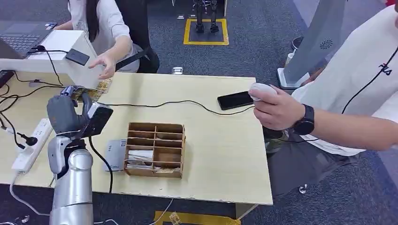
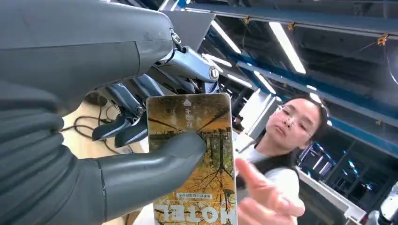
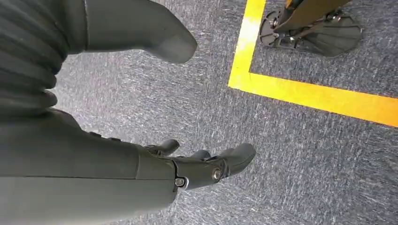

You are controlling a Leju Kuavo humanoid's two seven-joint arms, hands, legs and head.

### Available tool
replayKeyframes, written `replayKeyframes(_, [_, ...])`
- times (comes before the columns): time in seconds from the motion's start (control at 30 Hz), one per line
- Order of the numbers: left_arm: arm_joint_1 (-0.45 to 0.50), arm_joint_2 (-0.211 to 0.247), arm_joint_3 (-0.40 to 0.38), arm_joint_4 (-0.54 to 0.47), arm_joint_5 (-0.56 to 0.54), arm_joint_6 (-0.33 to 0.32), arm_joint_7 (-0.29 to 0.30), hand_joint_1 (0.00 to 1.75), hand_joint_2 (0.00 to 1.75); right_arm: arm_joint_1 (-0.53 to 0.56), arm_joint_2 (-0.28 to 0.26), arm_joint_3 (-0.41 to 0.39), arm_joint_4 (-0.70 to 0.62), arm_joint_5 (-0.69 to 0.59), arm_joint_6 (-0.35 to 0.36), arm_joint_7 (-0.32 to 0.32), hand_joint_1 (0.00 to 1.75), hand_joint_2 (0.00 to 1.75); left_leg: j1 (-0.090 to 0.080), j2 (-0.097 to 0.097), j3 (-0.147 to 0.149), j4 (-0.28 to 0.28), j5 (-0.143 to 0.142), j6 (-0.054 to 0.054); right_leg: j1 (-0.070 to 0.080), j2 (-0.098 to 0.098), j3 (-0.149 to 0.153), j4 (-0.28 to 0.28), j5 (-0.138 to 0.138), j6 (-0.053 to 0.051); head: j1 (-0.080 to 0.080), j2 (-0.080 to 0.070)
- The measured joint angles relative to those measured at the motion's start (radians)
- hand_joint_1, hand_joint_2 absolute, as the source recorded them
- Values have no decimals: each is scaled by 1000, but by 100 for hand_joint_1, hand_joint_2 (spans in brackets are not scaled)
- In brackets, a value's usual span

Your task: Pass the card to the sensor for recognition and then transmit it.

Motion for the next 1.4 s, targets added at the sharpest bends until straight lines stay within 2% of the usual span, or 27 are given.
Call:
replayKeyframes(0.23, [-48, 31, 0, 43, -18, 3, 17, 175, 175, 1, 0, 8, 0, 0, 5, 21, 0, 175, 0, 0, 0, 0, 0, 0, 0, 0, 0, 0, 0, 0, 0, 0])
replayKeyframes(0.4, [-74, 32, -1, 51, -28, -2, 30, 175, 175, 2, 0, 8, 0, -3, 3, 18, 0, 175, 0, 0, 0, 0, 0, 0, 0, 0, 0, 0, 0, 0, 0, 0])
replayKeyframes(0.43, [-77, 32, -2, 52, -30, -4, 30, 0, 175, 2, 0, 8, 0, -3, 1, 16, 0, 175, 0, 0, 0, 0, 0, 0, 0, 0, 0, 0, 0, 0, 0, 0])
replayKeyframes(0.57, [-83, 31, -5, 58, -29, -17, 37, 0, 175, 1, 0, 8, 0, -3, -1, 11, 0, 175, 0, 0, 0, 0, 0, 0, 0, 0, 0, 0, 0, 0, 0, 0])
replayKeyframes(0.7, [-97, 28, -5, 63, 1, -75, 91, 0, 175, 0, 0, 8, 0, -8, -3, 13, 0, 175, 0, 0, 0, 0, 0, 0, 0, 0, 0, 0, 0, 0, 0, 0])
replayKeyframes(0.8, [-103, 19, -5, 61, 19, -91, 114, 0, 175, 1, 0, 8, 0, -15, -4, 22, 0, 175, 0, 0, 0, 0, 0, 0, 0, 0, 0, 0, 0, 0, 0, 0])
replayKeyframes(0.93, [-93, 8, -11, 30, 114, -212, 98, 0, 175, 2, 0, 8, 0, -19, 1, 35, 0, 175, 0, 0, 0, 0, 0, 0, 0, 0, 0, 0, 0, 0, 0, 0])
replayKeyframes(0.97, [-86, 7, -23, 14, 158, -273, 89, 0, 175, 2, 0, 7, 0, -22, 2, 37, 0, 175, 0, 0, 0, 0, 0, 0, 0, 0, 0, 0, 0, 0, 0, 0])
replayKeyframes(1.03, [-65, 8, -50, -12, 196, -340, 71, 0, 175, 3, 0, 4, 0, -25, 1, 37, 0, 175, 0, 0, 0, 0, 0, 0, 0, 0, 0, 0, 0, 0, 0, 0])
replayKeyframes(1.13, [-7, 51, -143, -61, 179, -369, 14, 0, 175, 6, 0, -1, 0, -44, -2, 35, 0, 175, 0, 1, 0, 0, -1, 1, 0, 1, 0, 0, 0, 0, 0, 0])
replayKeyframes(1.23, [57, 135, -284, -109, 124, -358, -9, 0, 175, 9, -1, -24, -1, -74, -16, 29, 0, 175, 0, 1, 0, 0, -1, 0, 0, 1, -1, 0, 0, 0, 0, 0])
replayKeyframes(1.3, [90, 205, -392, -135, 81, -329, -12, 0, 175, 12, -5, -34, -3, -75, -17, 27, 0, 175, 0, 1, -1, 0, -1, 0, 0, 0, -1, 0, -1, 0, 0, 0])
replayKeyframes(1.4, [116, 284, -538, -163, 66, -292, 12, 0, 175, 13, -11, -47, -5, -83, -19, 17, 0, 175, 0, 1, -1, 0, -1, 0, 0, 0, -1, 0, -1, 0, 0, 0])
